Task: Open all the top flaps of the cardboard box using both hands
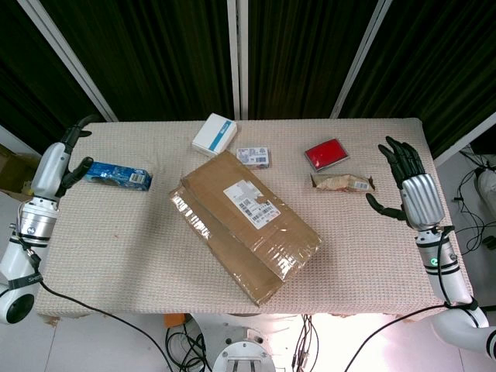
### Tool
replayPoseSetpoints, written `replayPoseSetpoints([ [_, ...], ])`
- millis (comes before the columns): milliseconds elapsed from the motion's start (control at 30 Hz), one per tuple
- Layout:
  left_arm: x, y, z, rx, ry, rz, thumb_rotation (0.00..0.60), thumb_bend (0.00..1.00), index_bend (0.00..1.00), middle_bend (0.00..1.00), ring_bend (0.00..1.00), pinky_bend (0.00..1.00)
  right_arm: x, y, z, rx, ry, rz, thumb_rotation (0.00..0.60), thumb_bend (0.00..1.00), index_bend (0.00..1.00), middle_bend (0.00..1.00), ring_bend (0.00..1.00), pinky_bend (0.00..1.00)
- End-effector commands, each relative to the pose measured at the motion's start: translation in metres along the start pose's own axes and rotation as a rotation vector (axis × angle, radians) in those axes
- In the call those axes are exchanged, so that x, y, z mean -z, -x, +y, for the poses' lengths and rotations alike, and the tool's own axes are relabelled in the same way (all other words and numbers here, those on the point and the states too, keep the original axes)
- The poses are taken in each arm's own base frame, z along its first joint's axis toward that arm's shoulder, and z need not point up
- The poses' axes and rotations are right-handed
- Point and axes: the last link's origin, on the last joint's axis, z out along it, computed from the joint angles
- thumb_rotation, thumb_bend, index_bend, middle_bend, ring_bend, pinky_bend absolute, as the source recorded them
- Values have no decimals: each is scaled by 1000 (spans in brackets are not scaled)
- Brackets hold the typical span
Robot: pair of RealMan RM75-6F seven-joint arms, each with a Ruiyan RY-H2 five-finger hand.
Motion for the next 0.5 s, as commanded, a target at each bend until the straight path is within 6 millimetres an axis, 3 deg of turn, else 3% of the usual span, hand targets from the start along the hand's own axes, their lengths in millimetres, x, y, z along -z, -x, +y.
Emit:
replayPoseSetpoints([
  [33,1,1,-1,0,-1,-8,0,86,83,91,80,198,0,1,-1,2,-7,-2,600,242,0,0,0,0],
  [500,0,4,-1,-43,-3,-46,0,87,83,91,80,198,-3,4,-4,18,-14,-17,600,273,0,0,0,0],
])
